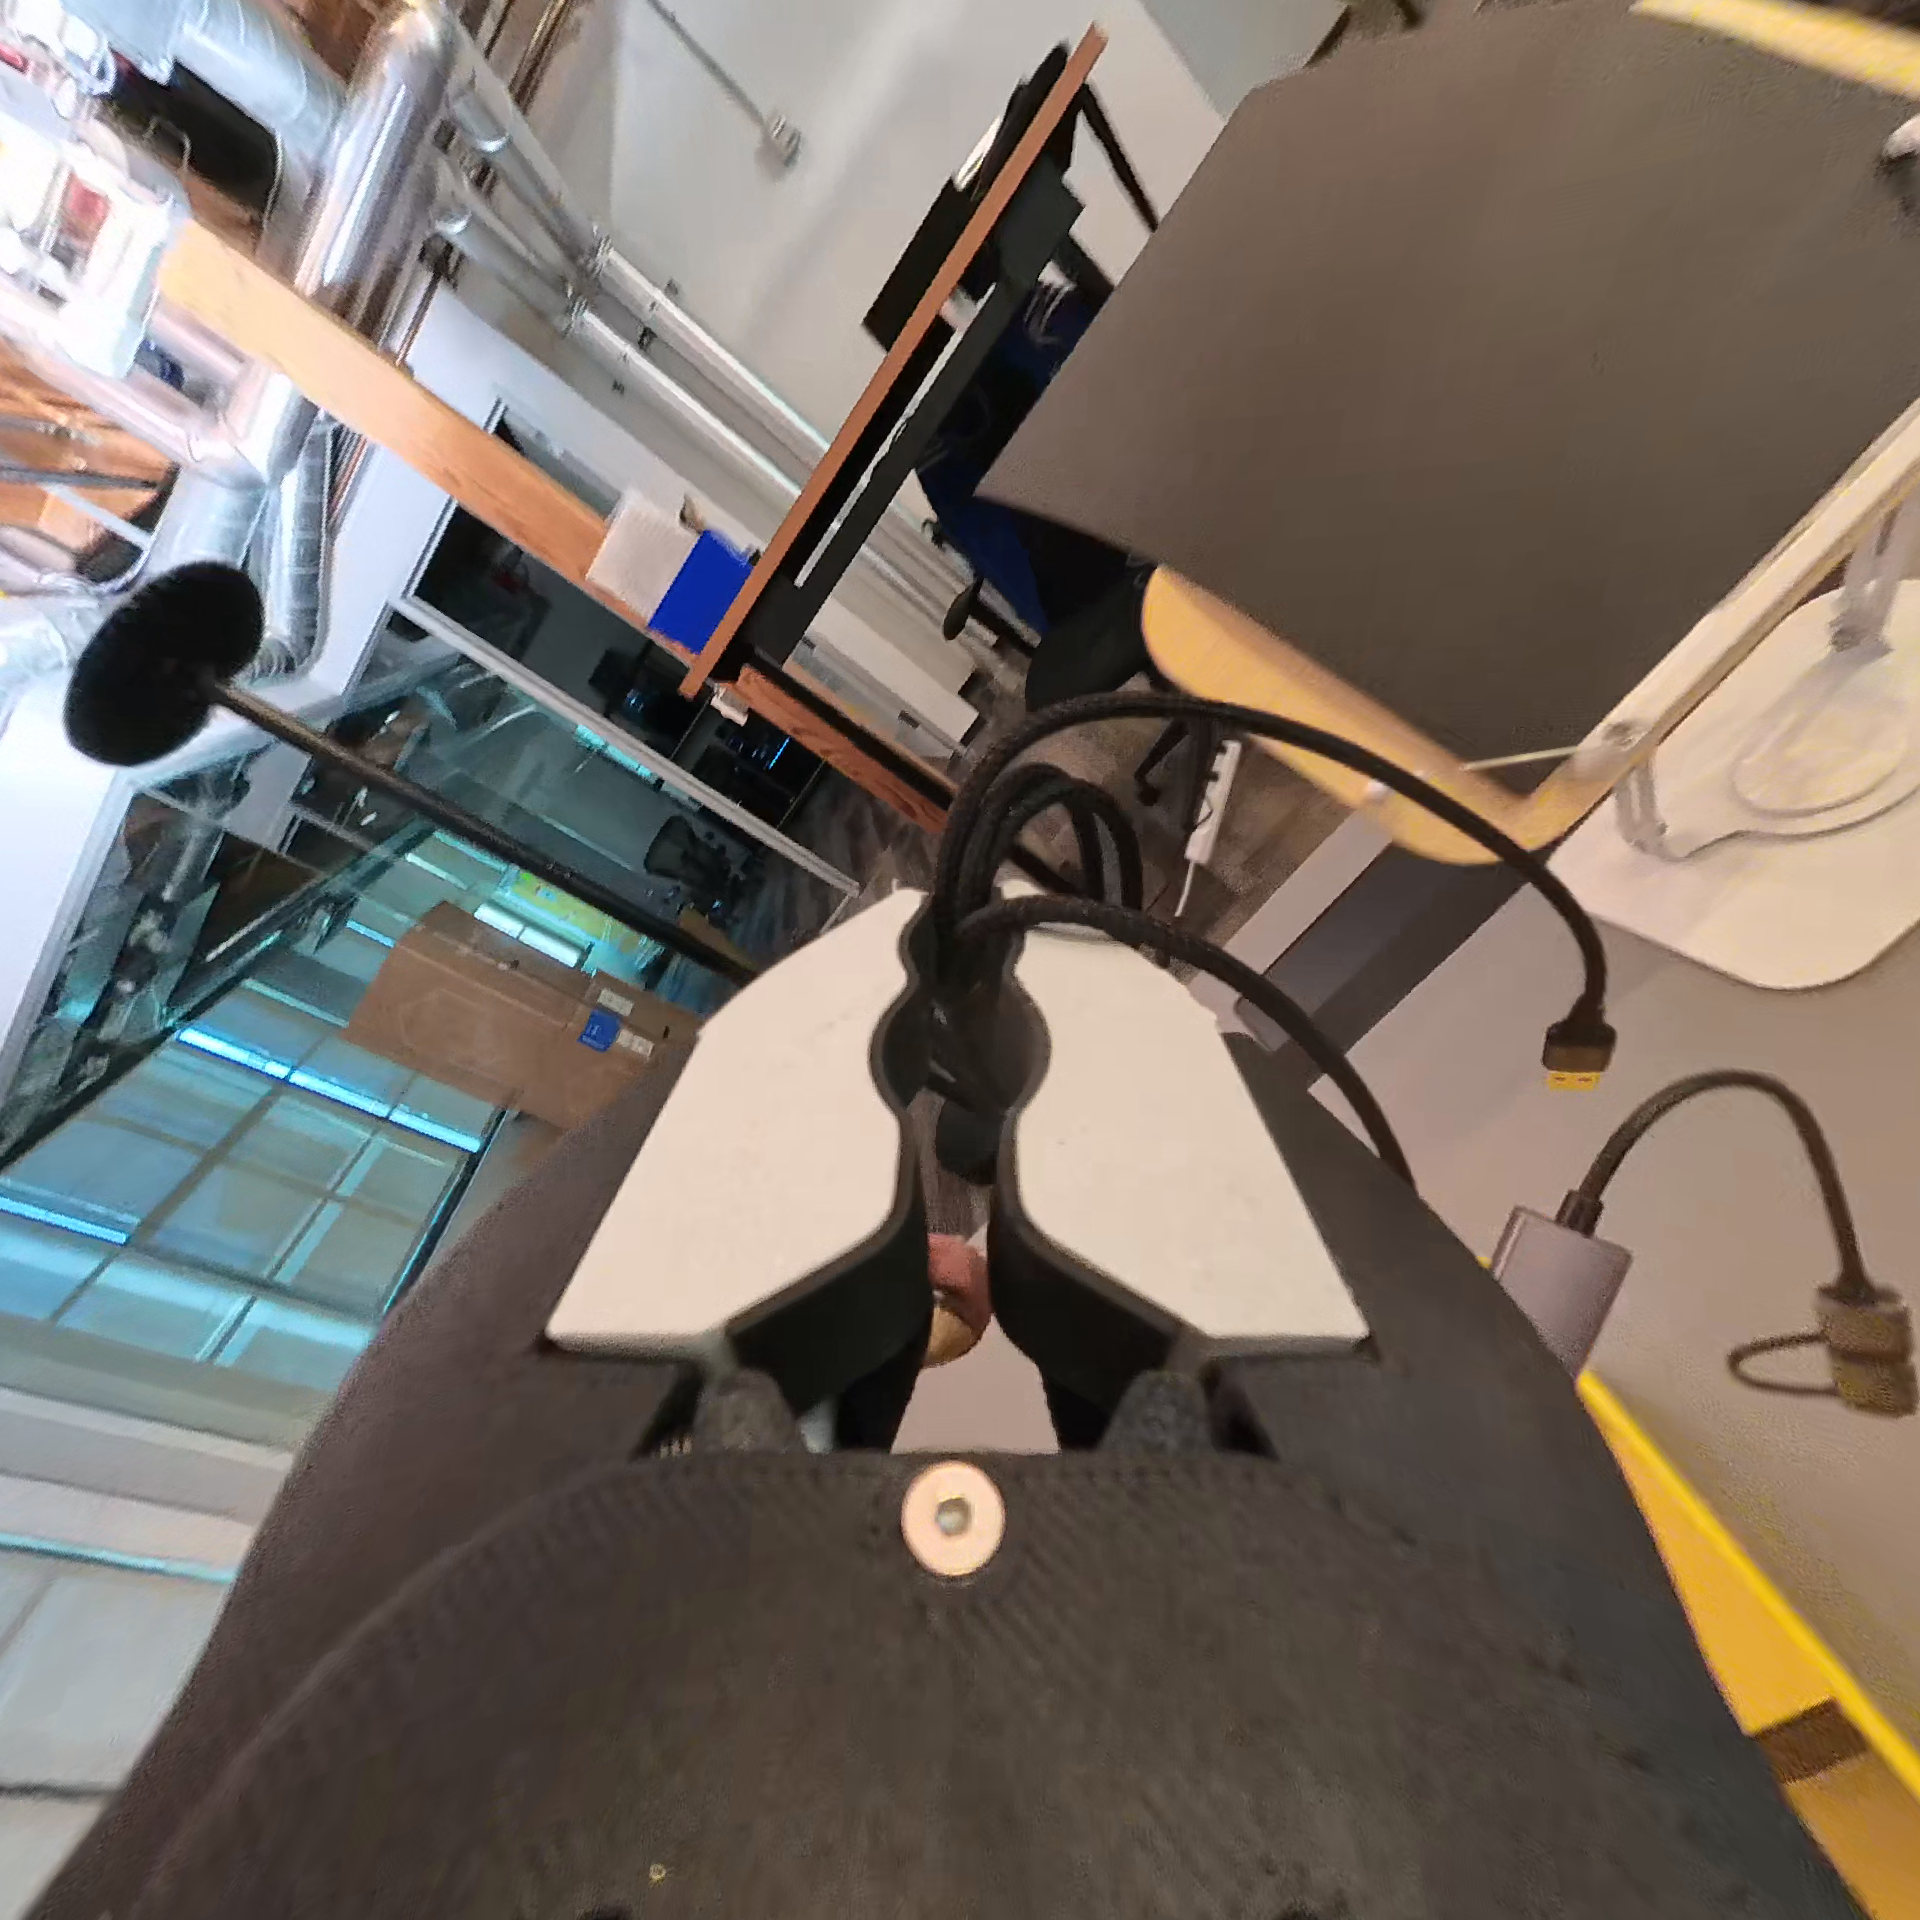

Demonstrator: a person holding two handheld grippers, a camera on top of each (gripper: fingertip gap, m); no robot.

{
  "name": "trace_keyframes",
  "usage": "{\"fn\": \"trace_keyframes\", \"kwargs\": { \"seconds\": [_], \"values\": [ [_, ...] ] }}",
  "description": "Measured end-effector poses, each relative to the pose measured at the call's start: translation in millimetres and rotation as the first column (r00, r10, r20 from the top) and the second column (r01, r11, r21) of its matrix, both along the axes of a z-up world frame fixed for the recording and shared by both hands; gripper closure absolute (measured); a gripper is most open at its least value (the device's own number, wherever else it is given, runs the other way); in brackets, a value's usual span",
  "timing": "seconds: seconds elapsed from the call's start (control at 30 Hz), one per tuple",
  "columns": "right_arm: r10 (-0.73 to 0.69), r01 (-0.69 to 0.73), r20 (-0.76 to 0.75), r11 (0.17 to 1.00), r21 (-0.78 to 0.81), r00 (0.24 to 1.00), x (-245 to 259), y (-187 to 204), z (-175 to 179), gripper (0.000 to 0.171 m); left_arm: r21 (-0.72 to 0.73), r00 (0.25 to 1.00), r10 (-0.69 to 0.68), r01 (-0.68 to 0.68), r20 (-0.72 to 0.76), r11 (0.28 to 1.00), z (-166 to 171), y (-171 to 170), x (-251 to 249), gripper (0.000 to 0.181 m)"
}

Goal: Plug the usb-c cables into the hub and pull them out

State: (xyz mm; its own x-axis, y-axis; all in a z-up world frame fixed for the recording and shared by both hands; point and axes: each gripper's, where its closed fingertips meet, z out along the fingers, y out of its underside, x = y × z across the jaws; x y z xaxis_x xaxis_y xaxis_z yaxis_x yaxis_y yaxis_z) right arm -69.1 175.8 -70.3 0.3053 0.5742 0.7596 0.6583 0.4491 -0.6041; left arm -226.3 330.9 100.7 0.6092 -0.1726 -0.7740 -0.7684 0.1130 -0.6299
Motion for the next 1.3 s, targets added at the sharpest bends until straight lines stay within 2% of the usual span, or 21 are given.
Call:
{"fn": "trace_keyframes", "kwargs": {
  "seconds": [0.2,0.3,0.4,0.53,0.6,0.67,0.8,0.93,1.1,1.3],
  "values": [
    [-0.133,0.092,0.103,0.939,0.333,0.986,-11,26,8,0.123,-0.068,0.990,-0.144,0.143,-0.008,0.987,-9,-14,80,0.174],
    [-0.193,0.134,0.110,0.906,0.402,0.975,1,47,-2,0.120,-0.124,0.975,-0.222,0.220,0.000,0.968,-25,-20,117,0.174],
    [-0.258,0.136,0.191,0.861,0.491,0.947,18,65,-22,0.115,-0.184,0.957,-0.290,0.287,0.008,0.940,-42,-27,149,0.174],
    [-0.306,0.135,0.267,0.849,0.511,0.914,41,80,-54,0.111,-0.246,0.934,-0.357,0.348,0.011,0.905,-57,-33,177,0.174],
    [-0.332,0.149,0.255,0.825,0.545,0.908,50,81,-54,0.125,-0.275,0.924,-0.383,0.370,0.009,0.887,-63,-36,188,0.174],
    [-0.353,0.171,0.224,0.802,0.572,0.909,56,82,-48,0.148,-0.299,0.915,-0.404,0.387,0.005,0.872,-69,-39,198,0.174],
    [-0.345,0.183,0.218,0.824,0.537,0.913,61,84,-49,0.159,-0.328,0.908,-0.420,0.400,0.012,0.856,-77,-39,208,0.174],
    [-0.277,0.191,0.187,0.905,0.379,0.942,59,77,-58,0.166,-0.330,0.913,-0.406,0.373,-0.036,0.867,-95,-26,208,0.174],
    [-0.220,0.177,0.189,0.959,0.223,0.957,57,61,-77,0.167,-0.449,0.917,-0.395,0.333,-0.051,0.829,-164,-3,203,0.174],
    [-0.184,0.163,0.238,0.981,0.105,0.954,56,50,-109,0.167,-0.596,0.929,-0.362,0.248,-0.078,0.764,-248,8,186,0.169]
  ]
}}
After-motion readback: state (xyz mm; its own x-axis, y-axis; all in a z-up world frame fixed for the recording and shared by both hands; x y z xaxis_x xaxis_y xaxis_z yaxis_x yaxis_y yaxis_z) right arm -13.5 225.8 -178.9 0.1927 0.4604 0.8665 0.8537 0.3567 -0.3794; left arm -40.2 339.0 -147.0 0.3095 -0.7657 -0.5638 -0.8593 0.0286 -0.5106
